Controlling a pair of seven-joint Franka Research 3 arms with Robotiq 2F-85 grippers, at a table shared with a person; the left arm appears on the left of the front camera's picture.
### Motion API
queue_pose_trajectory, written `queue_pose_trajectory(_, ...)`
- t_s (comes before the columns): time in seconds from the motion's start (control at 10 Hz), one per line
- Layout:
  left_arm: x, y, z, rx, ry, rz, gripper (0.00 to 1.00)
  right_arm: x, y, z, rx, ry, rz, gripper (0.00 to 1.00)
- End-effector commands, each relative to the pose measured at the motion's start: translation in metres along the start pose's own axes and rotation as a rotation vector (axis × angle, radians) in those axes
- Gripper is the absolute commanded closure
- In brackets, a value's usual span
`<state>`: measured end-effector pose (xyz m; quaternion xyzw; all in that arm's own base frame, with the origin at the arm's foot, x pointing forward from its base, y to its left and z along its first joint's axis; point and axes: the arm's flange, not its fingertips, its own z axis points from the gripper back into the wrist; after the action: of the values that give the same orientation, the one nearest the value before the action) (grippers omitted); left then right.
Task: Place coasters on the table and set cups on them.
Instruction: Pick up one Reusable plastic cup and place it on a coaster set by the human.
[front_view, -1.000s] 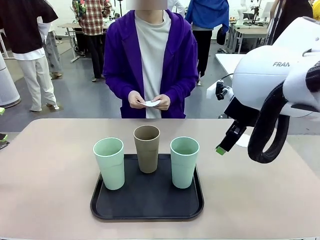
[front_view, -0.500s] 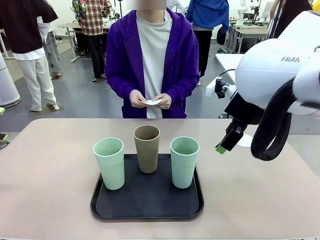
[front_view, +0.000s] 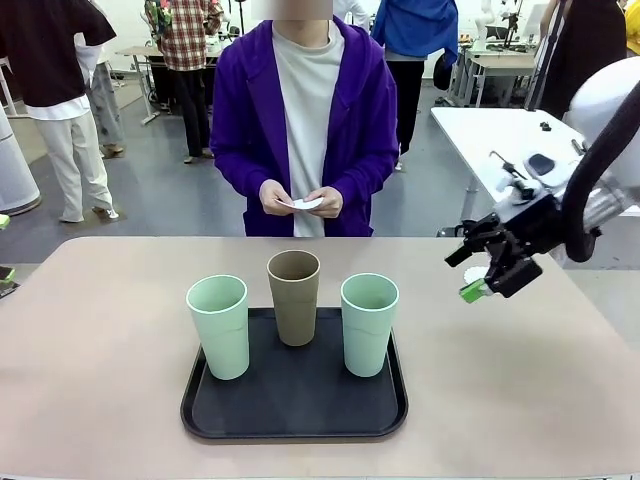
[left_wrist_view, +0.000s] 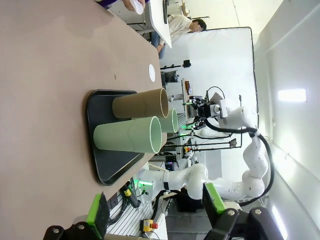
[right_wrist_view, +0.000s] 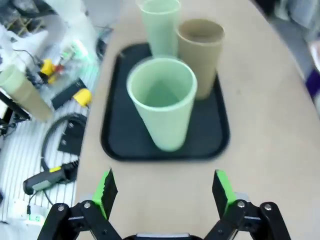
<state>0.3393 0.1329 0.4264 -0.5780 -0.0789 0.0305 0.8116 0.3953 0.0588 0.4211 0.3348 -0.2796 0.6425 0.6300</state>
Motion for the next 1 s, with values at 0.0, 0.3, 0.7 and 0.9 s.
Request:
queue_pose_trajectory(0.0, -0.001, -0.001, 0.001, -0.014, -0.004, -0.004, 0.0, -0.011, -0.011, -0.002, 0.128, -0.214, 0.022, 0.0)
queue_pose_trajectory(0.3, -0.001, -0.001, 0.001, -0.014, -0.004, -0.004, 0.0, -0.037, -0.01, -0.03, 0.048, -0.302, -0.06, 0.0)
queue_pose_trajectory(0.7, -0.001, -0.001, 0.001, -0.014, -0.004, -0.004, 0.0, -0.056, 0.006, -0.058, -0.075, -0.231, -0.072, 0.0)
queue_pose_trajectory(0.9, -0.001, -0.001, 0.001, -0.014, -0.004, -0.004, 0.0, -0.056, -0.006, -0.042, -0.018, -0.258, -0.102, 0.0)
